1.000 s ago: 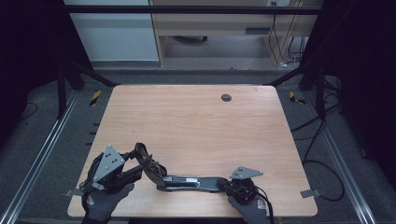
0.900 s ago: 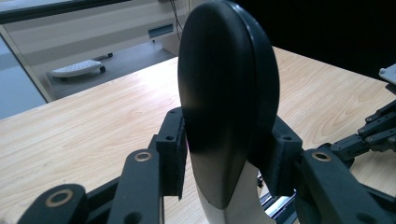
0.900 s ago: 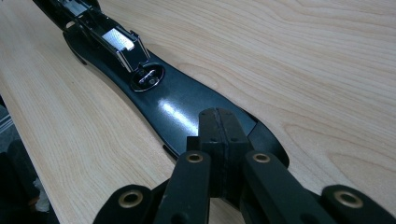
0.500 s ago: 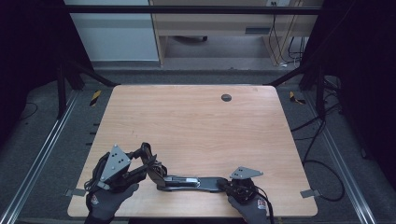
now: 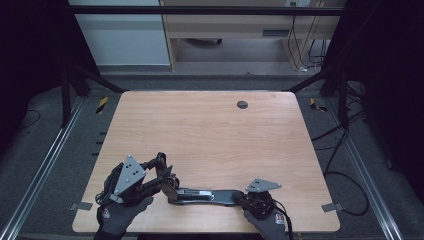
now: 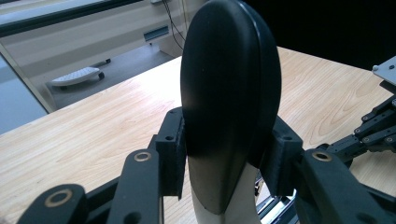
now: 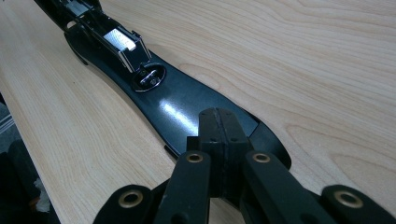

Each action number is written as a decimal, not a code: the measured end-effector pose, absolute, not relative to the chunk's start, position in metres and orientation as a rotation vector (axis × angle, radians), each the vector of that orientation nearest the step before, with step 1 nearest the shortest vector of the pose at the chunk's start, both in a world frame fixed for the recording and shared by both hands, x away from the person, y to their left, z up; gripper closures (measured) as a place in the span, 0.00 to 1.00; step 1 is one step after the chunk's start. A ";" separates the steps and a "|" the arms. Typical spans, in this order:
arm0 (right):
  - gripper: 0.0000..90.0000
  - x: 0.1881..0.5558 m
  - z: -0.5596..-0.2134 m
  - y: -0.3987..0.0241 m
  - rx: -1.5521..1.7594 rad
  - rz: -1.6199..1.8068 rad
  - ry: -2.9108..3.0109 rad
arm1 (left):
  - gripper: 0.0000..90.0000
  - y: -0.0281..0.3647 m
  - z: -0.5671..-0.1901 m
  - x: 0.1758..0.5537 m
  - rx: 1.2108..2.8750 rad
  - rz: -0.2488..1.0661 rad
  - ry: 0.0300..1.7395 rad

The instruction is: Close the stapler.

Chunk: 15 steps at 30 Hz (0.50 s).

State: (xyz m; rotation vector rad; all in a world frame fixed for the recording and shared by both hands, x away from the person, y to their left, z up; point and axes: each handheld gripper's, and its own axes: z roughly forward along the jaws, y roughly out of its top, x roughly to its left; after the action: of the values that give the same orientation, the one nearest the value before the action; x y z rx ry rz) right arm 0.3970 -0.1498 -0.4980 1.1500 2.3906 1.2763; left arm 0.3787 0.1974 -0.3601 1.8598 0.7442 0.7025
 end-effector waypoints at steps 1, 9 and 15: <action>1.00 0.397 -0.498 -0.150 1.148 1.276 2.391 | 0.63 0.197 -0.360 0.379 1.862 0.703 0.743; 1.00 0.397 -0.498 -0.150 1.147 1.276 2.390 | 0.63 0.191 -0.360 0.379 1.869 0.707 0.734; 1.00 0.397 -0.498 -0.150 1.148 1.276 2.390 | 0.63 0.186 -0.360 0.378 1.877 0.720 0.723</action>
State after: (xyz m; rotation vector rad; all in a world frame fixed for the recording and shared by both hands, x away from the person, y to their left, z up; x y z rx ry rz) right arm 0.3969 -0.1499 -0.4981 1.1481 2.3900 1.2760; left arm 0.3782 0.1859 -0.3597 1.8765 0.7235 0.7202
